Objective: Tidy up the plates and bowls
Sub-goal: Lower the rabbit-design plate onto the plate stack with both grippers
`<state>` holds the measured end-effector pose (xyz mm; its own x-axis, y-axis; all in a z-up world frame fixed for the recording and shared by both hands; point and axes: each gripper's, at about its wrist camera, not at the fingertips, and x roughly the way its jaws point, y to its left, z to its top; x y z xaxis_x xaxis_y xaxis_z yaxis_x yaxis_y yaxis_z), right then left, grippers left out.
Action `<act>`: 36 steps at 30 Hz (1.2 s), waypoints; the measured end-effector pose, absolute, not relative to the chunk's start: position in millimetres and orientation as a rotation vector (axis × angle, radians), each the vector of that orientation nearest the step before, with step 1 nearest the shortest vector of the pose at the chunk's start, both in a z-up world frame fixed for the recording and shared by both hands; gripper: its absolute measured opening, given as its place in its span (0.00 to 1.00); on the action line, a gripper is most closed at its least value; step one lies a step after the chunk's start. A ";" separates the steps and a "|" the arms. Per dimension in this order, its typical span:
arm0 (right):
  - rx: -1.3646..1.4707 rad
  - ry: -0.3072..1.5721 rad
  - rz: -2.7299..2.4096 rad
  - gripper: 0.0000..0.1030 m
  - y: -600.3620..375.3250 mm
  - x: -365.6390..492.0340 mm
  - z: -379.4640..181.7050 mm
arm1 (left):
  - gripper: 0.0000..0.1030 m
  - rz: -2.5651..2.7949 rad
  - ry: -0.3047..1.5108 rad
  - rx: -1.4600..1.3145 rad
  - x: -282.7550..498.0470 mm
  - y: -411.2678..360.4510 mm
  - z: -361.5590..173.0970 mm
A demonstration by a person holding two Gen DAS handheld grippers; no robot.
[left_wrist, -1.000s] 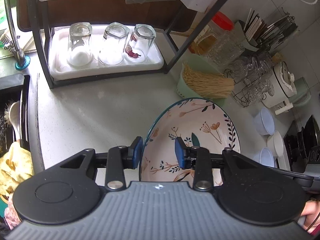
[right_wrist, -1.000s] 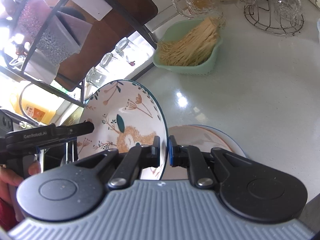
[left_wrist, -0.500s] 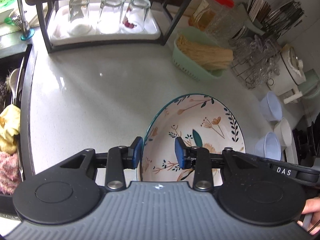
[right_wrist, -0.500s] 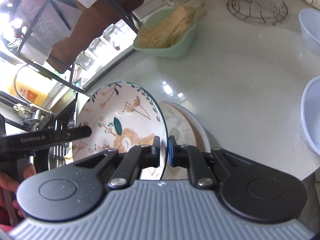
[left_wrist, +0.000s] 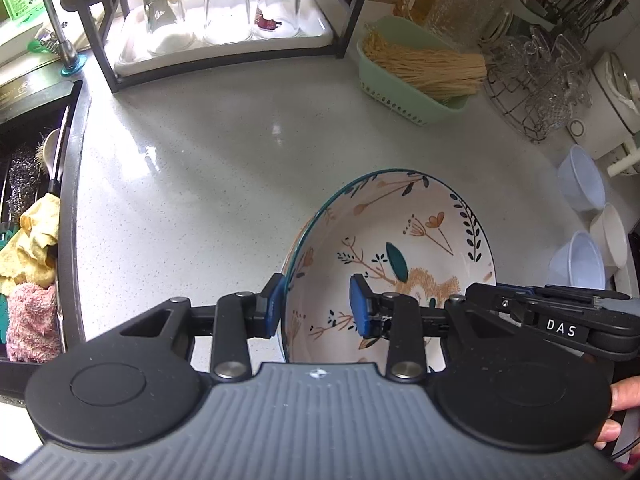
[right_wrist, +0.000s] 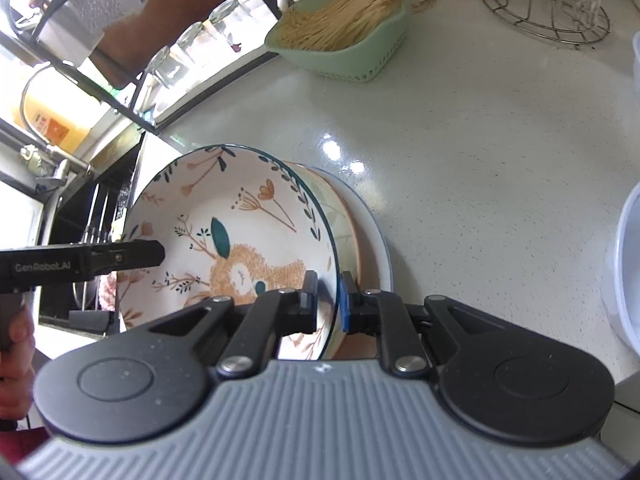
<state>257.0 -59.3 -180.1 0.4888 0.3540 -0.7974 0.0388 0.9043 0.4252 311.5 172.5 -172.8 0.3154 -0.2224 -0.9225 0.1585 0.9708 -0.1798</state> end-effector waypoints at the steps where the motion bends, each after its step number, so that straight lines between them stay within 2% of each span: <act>1: 0.419 1.055 0.205 0.14 -59.4 257.7 -181.2 | 0.38 -0.240 1.227 -0.062 312.1 172.3 -172.7; 7: 0.459 1.083 0.247 0.14 -65.1 260.5 -187.2 | 0.38 -0.222 1.212 -0.044 313.1 168.5 -168.5; 22: 0.340 1.124 0.283 0.16 -53.5 274.0 -183.1 | 0.38 -0.184 1.287 -0.036 317.8 170.1 -182.9; 36: 0.227 1.061 0.272 0.16 -46.9 278.5 -172.1 | 0.38 -0.152 1.296 -0.014 317.8 164.4 -185.9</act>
